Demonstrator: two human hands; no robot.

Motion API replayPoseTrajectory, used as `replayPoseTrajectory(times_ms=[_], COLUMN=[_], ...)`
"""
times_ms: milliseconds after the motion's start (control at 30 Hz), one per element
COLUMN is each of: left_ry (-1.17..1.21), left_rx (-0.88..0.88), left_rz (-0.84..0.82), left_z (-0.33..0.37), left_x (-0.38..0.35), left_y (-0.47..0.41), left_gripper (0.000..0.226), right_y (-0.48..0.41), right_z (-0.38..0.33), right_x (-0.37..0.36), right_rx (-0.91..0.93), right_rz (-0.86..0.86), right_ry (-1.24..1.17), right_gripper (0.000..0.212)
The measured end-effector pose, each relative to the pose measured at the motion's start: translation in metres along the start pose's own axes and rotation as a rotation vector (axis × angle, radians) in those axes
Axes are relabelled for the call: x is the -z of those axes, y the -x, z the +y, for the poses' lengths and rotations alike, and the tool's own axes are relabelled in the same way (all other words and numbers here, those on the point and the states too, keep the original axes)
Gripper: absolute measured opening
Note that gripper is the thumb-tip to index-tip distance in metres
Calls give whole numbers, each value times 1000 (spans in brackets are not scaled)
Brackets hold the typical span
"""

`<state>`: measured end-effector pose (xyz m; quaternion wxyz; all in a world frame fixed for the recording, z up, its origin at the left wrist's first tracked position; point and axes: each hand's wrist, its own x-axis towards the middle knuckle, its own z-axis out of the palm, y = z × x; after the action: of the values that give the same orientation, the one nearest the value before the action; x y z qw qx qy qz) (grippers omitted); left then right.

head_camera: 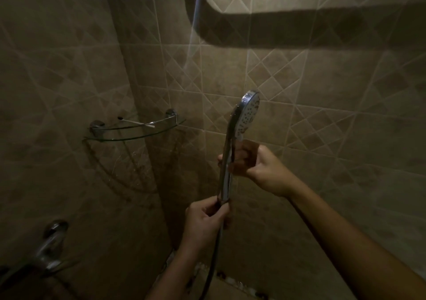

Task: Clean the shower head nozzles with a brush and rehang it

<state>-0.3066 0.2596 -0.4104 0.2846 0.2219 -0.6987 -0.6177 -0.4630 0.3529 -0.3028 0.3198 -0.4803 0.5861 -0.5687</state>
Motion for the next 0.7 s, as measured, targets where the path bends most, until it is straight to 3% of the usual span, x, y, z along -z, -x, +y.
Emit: replayPoseTrajectory(times_ms=[167, 233, 333, 433, 600, 700], left_ry=[-35, -40, -41, -56, -45, -41], left_rx=[35, 50, 38, 10, -24, 7], left_rz=[72, 89, 81, 65, 53, 91], left_z=[-2, -2, 1, 4, 3, 1], left_x=[-3, -4, -4, -2, 1, 1], left_y=[1, 1, 1, 2, 5, 5], left_gripper=[11, 11, 14, 26, 15, 13], right_y=[-4, -3, -3, -2, -6, -9], right_z=[5, 5, 3, 0, -3, -1], right_x=[-4, -4, -2, -1, -9, -13], right_rx=[73, 100, 46, -5, 99, 128], right_rz=[161, 129, 35, -34, 120, 129], right_ry=[162, 165, 194, 89, 262, 339], right_gripper=[34, 32, 47, 43, 41, 40])
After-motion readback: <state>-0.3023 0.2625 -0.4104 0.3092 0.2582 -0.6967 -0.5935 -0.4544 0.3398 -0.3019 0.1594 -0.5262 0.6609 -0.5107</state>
